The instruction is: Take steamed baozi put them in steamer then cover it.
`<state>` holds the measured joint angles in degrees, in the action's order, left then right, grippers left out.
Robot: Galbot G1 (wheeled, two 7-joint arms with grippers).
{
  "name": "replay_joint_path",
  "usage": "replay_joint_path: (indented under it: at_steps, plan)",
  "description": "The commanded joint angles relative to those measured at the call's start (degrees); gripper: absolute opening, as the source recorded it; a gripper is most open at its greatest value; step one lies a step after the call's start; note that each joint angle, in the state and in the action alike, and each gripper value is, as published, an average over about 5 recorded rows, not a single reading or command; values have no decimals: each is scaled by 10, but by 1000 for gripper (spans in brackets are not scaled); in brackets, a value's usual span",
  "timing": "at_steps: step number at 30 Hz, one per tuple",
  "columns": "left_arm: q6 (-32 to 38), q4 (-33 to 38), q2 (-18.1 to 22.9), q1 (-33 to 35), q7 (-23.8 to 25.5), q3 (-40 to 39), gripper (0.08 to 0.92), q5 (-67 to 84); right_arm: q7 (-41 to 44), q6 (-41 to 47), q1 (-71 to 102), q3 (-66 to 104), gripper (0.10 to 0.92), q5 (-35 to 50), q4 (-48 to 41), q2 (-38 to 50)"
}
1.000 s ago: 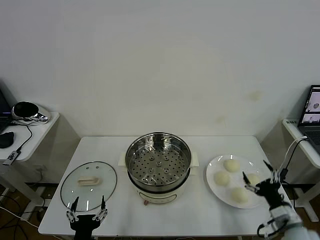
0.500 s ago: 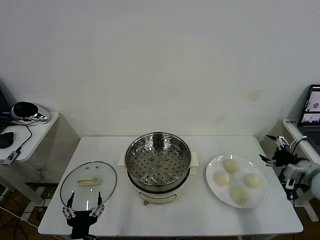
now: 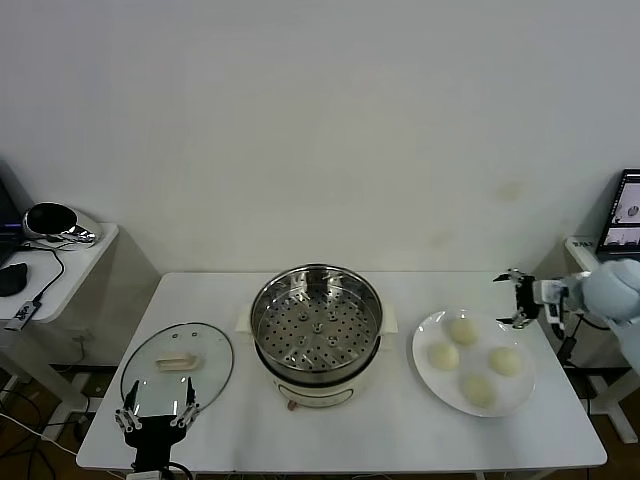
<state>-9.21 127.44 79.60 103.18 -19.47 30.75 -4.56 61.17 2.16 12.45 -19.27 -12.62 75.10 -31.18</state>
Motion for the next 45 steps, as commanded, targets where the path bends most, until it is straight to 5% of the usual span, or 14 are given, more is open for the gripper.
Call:
replay_joint_path:
  at_steps: [1,45]
  plan:
    - [0,1,0,-1,-1,3,823,-1,97,5,-189,-236,823,1,-129,-63]
    - [-3,17,2,0,-1,20,823,-2,16,10,-77,-155,823,-73,-232,-178]
